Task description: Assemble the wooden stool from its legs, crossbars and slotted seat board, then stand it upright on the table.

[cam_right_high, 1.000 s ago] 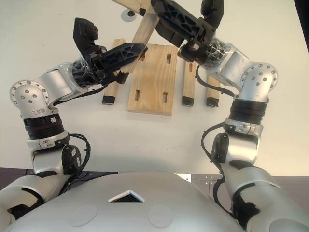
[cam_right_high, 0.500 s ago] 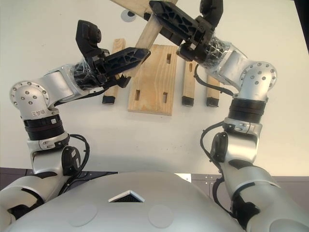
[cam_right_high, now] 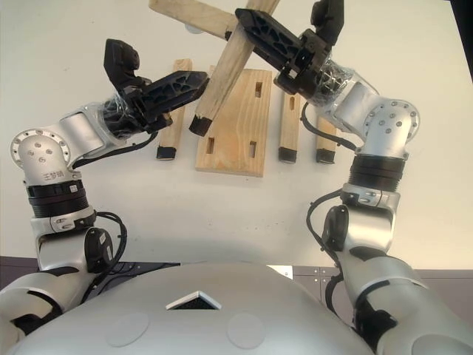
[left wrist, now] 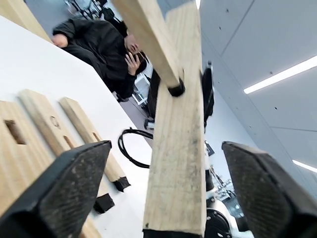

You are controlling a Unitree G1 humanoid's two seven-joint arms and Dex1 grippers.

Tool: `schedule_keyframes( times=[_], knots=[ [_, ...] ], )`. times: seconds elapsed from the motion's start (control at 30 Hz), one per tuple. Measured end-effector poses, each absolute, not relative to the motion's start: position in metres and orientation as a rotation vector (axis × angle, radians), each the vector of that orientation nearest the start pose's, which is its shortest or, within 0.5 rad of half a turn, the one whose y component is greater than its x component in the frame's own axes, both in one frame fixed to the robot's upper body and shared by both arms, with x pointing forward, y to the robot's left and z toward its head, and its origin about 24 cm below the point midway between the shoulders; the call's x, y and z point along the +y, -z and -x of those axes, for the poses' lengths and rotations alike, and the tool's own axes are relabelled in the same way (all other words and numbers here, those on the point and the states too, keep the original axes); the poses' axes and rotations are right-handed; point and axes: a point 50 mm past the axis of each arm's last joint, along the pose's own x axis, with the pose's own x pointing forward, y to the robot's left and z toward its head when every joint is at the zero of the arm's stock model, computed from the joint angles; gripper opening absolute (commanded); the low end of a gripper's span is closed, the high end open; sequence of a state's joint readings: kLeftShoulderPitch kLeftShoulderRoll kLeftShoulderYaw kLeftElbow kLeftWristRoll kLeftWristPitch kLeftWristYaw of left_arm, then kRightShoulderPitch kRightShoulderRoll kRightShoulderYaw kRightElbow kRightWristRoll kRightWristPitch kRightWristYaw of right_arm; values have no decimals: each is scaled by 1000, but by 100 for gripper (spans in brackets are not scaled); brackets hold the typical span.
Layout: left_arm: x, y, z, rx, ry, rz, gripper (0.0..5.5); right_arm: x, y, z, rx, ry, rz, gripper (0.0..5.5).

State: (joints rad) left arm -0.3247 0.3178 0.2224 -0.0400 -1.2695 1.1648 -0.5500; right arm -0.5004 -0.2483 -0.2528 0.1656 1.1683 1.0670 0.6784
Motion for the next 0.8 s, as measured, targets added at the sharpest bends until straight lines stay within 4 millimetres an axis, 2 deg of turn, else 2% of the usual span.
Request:
schedule_keyframes(
  times=[0.1,0.23,0.57,0.67,0.8],
  knots=[
    [167,-113,-266,377,992,905,458,-147,-119,-292,243,-1171,-900,216],
    [194,-93,-270,370,806,868,458,-165,-112,-288,151,-1212,-702,216],
    [213,-85,-273,340,693,877,458,-169,-93,-288,130,-1230,-511,216],
    [216,-78,-272,354,656,869,458,-178,-96,-288,125,-1237,-443,216],
    [218,-73,-272,357,622,854,458,-176,-96,-287,106,-1258,-402,216]
  ],
)
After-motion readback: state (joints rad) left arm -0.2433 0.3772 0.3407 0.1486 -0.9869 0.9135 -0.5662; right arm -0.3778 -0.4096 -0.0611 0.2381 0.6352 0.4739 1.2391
